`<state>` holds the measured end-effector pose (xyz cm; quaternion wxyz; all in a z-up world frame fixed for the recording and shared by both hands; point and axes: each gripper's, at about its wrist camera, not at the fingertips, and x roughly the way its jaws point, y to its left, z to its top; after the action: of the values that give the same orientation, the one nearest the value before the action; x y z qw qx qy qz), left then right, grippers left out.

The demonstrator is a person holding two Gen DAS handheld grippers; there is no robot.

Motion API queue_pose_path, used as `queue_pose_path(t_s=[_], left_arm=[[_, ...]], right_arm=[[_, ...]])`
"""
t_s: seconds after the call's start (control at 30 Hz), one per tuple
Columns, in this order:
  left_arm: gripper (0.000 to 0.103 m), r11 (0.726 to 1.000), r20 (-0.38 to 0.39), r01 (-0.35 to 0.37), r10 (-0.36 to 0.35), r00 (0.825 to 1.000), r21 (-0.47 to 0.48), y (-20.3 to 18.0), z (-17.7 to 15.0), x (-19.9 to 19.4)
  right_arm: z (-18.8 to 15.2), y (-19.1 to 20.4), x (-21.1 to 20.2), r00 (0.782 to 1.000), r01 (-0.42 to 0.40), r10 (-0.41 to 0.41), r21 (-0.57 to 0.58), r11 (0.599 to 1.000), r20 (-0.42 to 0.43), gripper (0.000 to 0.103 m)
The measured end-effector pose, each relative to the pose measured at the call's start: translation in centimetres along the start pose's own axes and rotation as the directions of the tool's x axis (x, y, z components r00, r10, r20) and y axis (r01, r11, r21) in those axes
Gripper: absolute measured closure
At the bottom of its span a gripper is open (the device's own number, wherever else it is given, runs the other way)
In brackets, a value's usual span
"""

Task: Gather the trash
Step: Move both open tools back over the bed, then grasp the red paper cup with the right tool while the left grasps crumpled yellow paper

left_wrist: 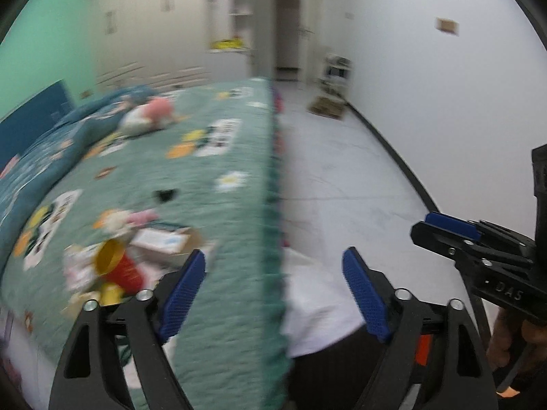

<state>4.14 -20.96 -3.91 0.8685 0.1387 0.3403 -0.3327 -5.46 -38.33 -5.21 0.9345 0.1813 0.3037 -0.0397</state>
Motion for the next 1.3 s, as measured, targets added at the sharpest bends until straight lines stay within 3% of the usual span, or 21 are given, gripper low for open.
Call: queue_pose_path(t_s=[0.23,0.57,1.17,1.3], left_arm=[[0.017,0.979,0.034,-0.144,0.15,0.988,-0.142,6.5,-0.9,-2.4],[0.017,0.919,-0.001,-0.252,0.264,0.965,-0.304,15.6,-3.7,-4.6],[0.017,0.855,-0.125,-0.298,0.271,0.954,-0.425,22.6,-7.1,-2.5],[0.017,0.85,-0.145,-0.298,0.261,0.954,-0.434,23.3,-7.4,-1.6]], right_arm=[[2.5,7.5,4.2,0.991,-0.136,0.133,-0.123,0.983,-0.033,0.061],[3.5,15.6,9.4,0.963,-0.265,0.246,-0.222,0.938,-0.111,0.061],[2.9,21.5,17.2,0.929,-0.335,0.268,-0.271,0.902,-0.257,0.061],[2.6,22.2,19.4,0.93,-0.324,0.248,-0.288,0.901,-0.27,0.047]])
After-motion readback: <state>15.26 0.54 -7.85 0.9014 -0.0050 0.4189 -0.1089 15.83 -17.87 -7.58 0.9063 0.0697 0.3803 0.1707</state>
